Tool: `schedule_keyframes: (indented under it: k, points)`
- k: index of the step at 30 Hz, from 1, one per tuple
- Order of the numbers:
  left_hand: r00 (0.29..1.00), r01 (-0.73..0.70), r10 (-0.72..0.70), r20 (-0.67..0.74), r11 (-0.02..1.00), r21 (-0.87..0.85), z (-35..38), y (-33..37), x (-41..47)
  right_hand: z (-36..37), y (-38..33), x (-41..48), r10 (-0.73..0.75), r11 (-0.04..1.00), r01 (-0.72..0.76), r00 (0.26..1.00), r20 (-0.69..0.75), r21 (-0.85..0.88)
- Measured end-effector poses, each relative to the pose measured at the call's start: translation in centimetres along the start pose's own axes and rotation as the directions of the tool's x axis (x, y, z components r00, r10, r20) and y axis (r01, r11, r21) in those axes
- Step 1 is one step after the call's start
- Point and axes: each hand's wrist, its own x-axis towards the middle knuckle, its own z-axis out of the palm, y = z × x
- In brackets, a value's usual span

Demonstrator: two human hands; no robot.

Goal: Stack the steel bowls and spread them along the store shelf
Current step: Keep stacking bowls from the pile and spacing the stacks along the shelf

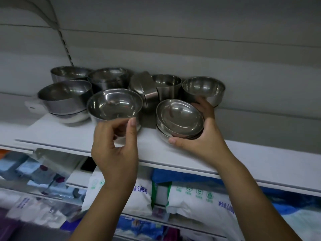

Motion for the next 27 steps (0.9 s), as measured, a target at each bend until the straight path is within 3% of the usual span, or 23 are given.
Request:
schedule_keyframes:
  k: [5, 11, 14, 18, 22, 27]
  points:
    - [0.99, 0.106, -0.1, -0.097, 0.992, 0.063, -0.3, -0.8, 1.0, 0.1, -0.3, -0.2, 0.013, 1.0, -0.013, 0.999, 0.051, 0.016]
    - [0.943, 0.302, -0.294, 0.154, 0.953, -0.034, -0.4, -2.9, 1.7, 1.5, -0.6, -0.1, 0.019, 0.999, -0.023, 0.995, 0.093, 0.046]
    - [0.941, 0.256, -0.255, 0.22, 0.966, 0.024, -0.3, -4.4, 2.6, 1.5, -0.4, -0.1, 0.018, 0.998, -0.023, 0.997, 0.081, 0.057]
    - [0.953, 0.257, -0.265, 0.147, 0.964, 0.073, -0.3, -5.3, 3.4, 0.9, -0.6, -0.3, 0.043, 0.996, -0.046, 0.998, 0.034, 0.072]
    - [0.966, 0.248, -0.248, 0.076, 0.969, 0.007, -0.5, -3.8, 2.9, 0.2, -0.8, -0.5, 0.074, 0.992, -0.072, 0.997, -0.019, 0.102]
    - [0.98, 0.183, -0.176, 0.095, 0.981, -0.068, -0.2, -1.0, 1.7, -2.5, -0.7, -1.5, 0.086, 0.995, -0.08, 0.993, -0.087, 0.067]
